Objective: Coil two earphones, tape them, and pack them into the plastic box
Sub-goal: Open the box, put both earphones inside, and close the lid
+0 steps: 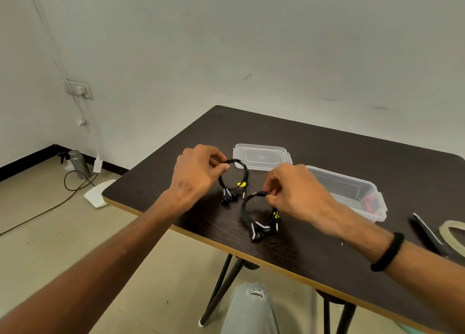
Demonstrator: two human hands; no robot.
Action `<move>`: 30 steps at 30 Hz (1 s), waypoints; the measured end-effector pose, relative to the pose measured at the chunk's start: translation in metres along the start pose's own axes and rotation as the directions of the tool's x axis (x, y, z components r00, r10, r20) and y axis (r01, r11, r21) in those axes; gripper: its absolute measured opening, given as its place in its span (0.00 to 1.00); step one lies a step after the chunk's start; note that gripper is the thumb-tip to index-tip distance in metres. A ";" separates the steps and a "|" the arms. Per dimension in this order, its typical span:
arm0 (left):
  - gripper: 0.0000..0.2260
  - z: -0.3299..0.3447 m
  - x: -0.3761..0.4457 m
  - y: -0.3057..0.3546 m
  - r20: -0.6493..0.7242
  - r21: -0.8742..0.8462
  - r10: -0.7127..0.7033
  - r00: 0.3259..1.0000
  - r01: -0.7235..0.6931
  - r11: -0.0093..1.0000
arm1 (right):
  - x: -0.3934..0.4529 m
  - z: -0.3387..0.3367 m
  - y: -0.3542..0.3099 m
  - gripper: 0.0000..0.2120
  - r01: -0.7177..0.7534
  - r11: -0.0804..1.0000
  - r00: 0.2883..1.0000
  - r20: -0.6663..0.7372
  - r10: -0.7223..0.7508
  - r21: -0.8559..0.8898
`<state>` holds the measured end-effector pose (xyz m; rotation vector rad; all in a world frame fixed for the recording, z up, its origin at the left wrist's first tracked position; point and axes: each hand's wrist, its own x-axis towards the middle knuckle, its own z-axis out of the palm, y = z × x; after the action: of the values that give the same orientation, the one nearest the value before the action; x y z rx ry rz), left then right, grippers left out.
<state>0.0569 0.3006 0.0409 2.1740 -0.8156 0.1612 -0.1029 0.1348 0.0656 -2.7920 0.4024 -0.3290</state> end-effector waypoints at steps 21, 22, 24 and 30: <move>0.05 0.030 0.015 0.157 -0.180 -0.408 0.247 0.952 -0.301 0.862 | -0.063 -0.179 0.078 0.04 -0.055 0.996 0.865 -0.502 0.016 -0.063; 0.05 0.040 0.014 0.162 -0.171 -0.410 0.250 0.953 -0.299 0.862 | -0.065 -0.179 0.085 0.04 -0.068 0.995 0.862 -0.506 0.024 -0.067; 0.05 0.057 0.012 0.166 -0.154 -0.398 0.251 0.956 -0.293 0.869 | -0.066 -0.175 0.099 0.04 -0.090 0.994 0.859 -0.511 0.044 -0.067; 0.06 0.082 0.013 0.154 -0.014 -0.321 0.206 0.978 -0.200 0.926 | -0.061 -0.144 0.127 0.04 -0.126 0.992 0.880 -0.461 0.111 0.000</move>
<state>-0.0377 0.1612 0.0876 1.7867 -1.0049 0.1024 -0.2278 0.0001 0.1469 -2.6790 0.6854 -0.9728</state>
